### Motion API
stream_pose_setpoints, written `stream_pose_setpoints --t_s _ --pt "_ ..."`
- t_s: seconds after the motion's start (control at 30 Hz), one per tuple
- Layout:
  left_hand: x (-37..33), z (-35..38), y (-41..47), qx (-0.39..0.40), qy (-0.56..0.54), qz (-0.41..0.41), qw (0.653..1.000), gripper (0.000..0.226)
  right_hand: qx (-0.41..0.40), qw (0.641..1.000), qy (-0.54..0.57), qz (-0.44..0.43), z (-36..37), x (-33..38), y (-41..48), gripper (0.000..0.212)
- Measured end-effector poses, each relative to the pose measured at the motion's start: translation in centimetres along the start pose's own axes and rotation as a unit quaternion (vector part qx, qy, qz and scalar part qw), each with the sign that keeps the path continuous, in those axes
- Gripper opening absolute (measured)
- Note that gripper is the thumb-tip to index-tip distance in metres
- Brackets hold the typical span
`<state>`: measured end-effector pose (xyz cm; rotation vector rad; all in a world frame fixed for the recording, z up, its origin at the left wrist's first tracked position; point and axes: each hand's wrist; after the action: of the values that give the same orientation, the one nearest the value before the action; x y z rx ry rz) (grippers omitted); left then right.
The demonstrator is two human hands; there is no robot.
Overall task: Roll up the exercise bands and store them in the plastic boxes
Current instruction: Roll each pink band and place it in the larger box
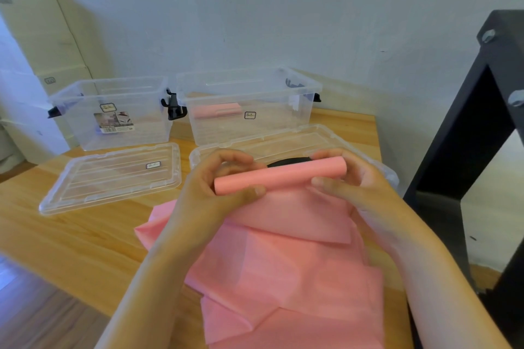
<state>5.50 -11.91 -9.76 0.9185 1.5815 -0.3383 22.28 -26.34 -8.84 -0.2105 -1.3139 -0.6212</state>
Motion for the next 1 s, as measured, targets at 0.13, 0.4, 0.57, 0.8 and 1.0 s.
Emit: stream_pose_setpoints --t_s 0.13,0.4,0.57,0.8,1.0 --pt "0.03 -0.07 -0.01 -0.013 0.005 0.002 1.0 0.042 -0.029 0.999 -0.021 0.007 0.15 -0.16 -0.02 0.022" --pt "-0.18 0.27 -0.08 -0.001 -0.027 -0.049 0.998 0.039 -0.035 0.999 -0.01 -0.03 0.65 0.18 -0.09 0.033" --pt "0.05 0.21 0.28 -0.068 -0.045 -0.045 0.996 0.028 -0.116 0.992 0.037 -0.024 0.8 -0.1 0.24 0.042" --pt "0.36 0.25 0.27 -0.082 -0.045 -0.052 0.994 0.023 -0.123 0.989 0.014 -0.084 0.98 -0.53 0.4 0.016" --pt "0.64 0.17 0.37 -0.07 -0.045 -0.045 0.995 0.034 -0.122 0.988 0.007 -0.095 0.89 -0.55 0.48 0.014"
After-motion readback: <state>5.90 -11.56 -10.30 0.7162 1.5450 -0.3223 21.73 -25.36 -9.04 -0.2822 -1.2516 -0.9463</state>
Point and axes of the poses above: each hand's wrist, its own y-axis towards the middle knuckle, its own z-axis out of the palm, x = y × z, and after that the axes turned 15 degrees about y, right-handed
